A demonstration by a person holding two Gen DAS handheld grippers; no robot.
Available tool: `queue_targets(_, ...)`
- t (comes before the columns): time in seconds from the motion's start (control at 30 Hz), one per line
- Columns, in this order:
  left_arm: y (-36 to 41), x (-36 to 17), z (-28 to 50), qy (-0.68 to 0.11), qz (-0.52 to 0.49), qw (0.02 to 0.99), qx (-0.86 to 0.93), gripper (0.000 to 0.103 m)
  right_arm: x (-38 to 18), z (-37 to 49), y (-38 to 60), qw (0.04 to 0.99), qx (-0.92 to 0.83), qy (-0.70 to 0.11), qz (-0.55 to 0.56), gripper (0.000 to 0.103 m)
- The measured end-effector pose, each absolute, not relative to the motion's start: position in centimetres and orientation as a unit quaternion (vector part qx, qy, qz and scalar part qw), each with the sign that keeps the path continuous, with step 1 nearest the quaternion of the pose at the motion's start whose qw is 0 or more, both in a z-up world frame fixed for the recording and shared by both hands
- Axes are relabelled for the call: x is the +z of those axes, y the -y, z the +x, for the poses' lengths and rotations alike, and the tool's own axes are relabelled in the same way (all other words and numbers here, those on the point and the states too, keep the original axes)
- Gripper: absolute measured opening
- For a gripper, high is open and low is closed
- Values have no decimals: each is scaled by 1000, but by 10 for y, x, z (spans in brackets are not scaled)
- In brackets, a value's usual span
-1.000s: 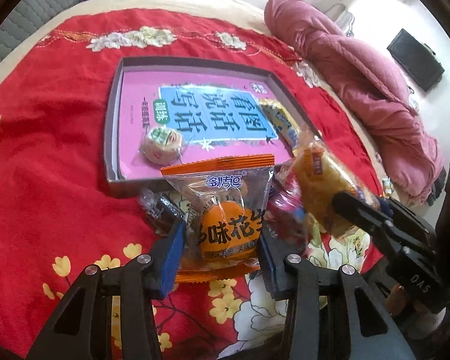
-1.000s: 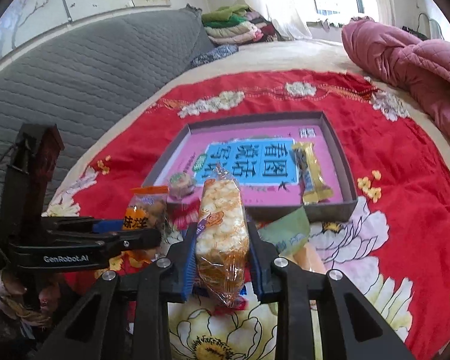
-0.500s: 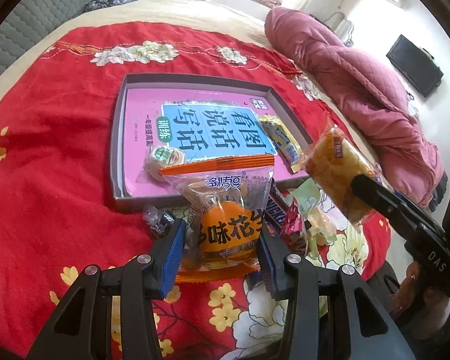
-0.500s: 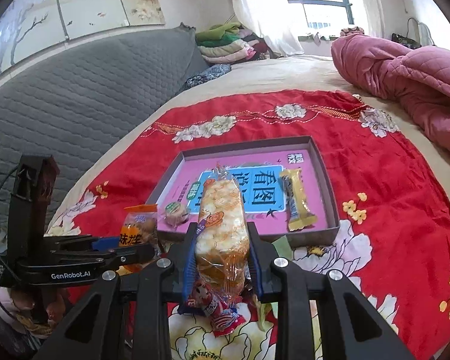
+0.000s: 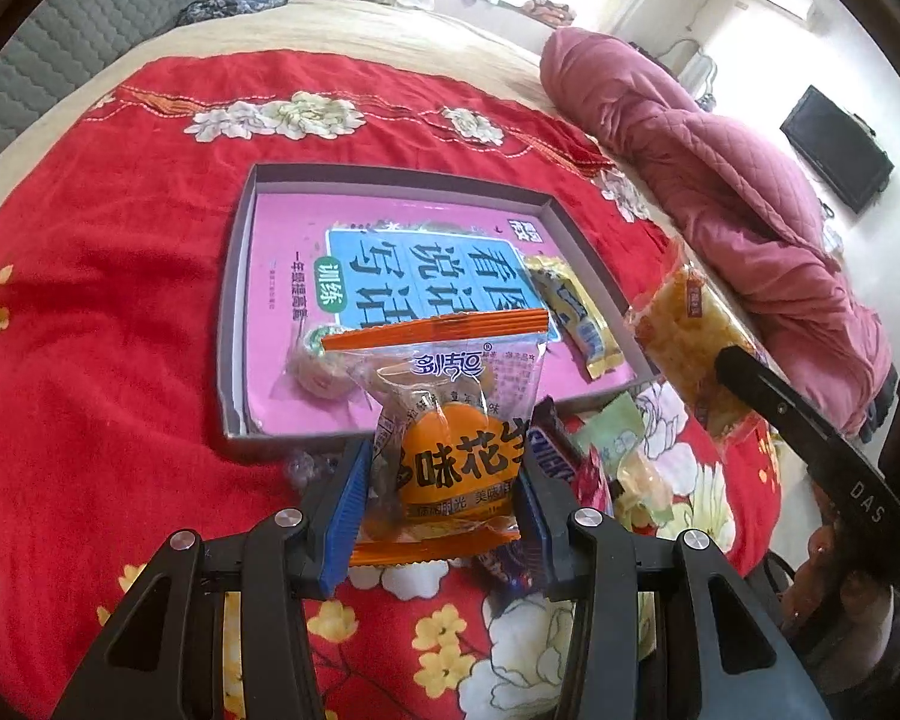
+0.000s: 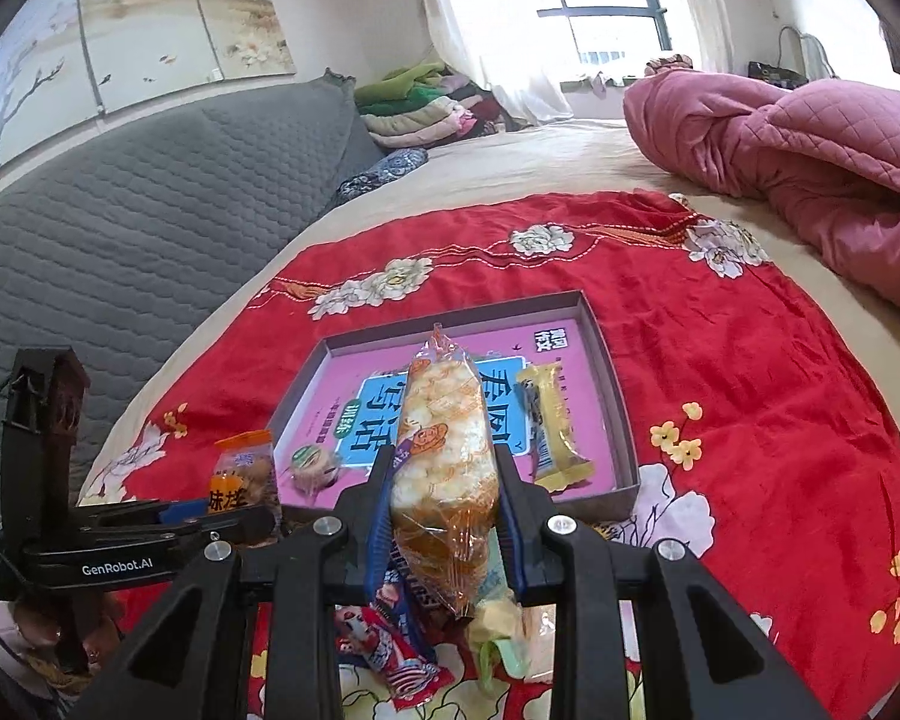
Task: Organize snacks
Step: 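Carry the puffed-rice bar into the box while the left gripper grasps the orange-labelled pastry bag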
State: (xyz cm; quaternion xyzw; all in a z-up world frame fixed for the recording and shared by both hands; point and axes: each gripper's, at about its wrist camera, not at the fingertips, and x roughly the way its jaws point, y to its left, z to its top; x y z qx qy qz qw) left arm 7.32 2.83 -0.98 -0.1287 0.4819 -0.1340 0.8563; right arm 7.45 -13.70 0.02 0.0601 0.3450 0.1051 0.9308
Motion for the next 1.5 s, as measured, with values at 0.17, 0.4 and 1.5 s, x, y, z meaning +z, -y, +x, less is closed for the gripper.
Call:
queue_targets(0.17, -29, -11, 80, -481, -128, 857, -132, 47, -1, 81, 141, 932, 99, -343, 65, 30)
queue_targets(0.4, -27, -14, 93, -480, -124, 860, -123, 47, -4, 92, 142, 933, 95, -339, 71, 30)
queue_targets(1.5, -5, -46, 148, -498, -109, 850, -131, 43, -55, 141, 140, 918, 77, -380, 77, 30)
